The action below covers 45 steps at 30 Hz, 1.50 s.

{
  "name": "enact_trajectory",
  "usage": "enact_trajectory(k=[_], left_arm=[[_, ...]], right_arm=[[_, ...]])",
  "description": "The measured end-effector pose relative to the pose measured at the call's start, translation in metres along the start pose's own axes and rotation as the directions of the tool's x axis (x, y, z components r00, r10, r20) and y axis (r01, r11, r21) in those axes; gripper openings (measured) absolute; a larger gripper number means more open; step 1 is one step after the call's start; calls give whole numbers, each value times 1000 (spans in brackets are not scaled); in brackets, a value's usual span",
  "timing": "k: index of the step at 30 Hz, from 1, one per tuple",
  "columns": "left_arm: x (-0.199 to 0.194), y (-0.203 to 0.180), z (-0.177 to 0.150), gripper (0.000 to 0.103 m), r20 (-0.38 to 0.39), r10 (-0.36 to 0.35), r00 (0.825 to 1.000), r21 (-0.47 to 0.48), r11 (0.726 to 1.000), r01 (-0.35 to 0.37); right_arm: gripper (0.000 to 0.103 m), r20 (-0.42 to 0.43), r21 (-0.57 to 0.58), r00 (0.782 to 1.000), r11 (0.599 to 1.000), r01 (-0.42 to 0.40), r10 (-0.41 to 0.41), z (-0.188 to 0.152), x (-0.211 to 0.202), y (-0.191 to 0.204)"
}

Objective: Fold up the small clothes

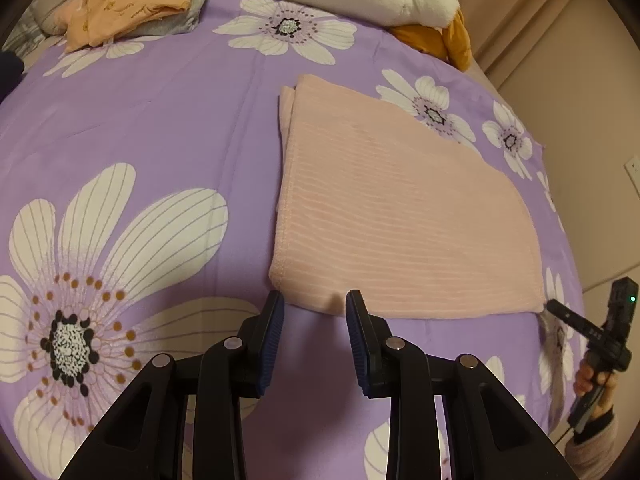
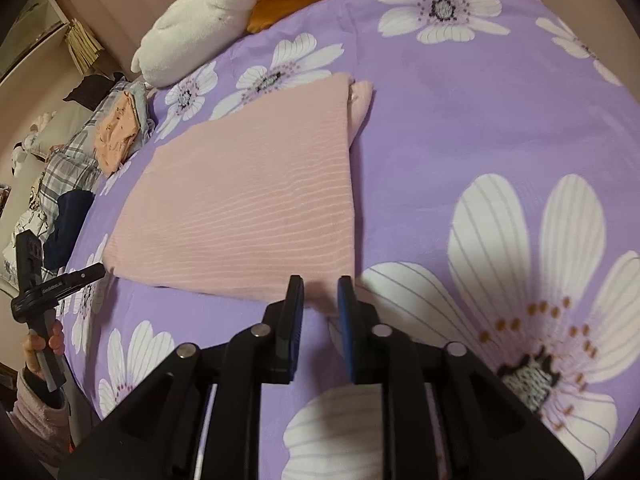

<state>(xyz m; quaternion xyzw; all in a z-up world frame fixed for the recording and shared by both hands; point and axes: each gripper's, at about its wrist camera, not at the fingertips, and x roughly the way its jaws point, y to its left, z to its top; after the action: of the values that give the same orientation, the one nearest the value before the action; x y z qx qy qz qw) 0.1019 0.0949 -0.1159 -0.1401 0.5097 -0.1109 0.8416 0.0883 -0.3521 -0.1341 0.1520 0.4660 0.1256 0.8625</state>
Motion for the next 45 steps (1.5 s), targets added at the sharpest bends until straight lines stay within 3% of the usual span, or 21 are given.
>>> enact_trajectory(k=[6, 9, 12, 25, 45], left_arm=[[4, 3, 3, 29, -8, -5, 1000, -22, 1000, 5], [7, 5, 6, 31, -13, -7, 1000, -34, 999, 7], [10, 8, 9, 37, -12, -14, 1000, -50, 999, 14], [21, 13, 21, 37, -16, -46, 999, -56, 997, 45], [40, 16, 42, 37, -28, -104, 994, -54, 993, 103]], right_arm=[[37, 38, -6, 997, 997, -73, 74, 0, -15, 18], [39, 39, -15, 993, 994, -108, 108, 0, -15, 30], [40, 32, -35, 990, 991, -133, 134, 2, -12, 45], [44, -7, -78, 976, 973, -219, 219, 6, 4, 82], [46, -44, -78, 967, 964, -254, 251, 9, 26, 103]])
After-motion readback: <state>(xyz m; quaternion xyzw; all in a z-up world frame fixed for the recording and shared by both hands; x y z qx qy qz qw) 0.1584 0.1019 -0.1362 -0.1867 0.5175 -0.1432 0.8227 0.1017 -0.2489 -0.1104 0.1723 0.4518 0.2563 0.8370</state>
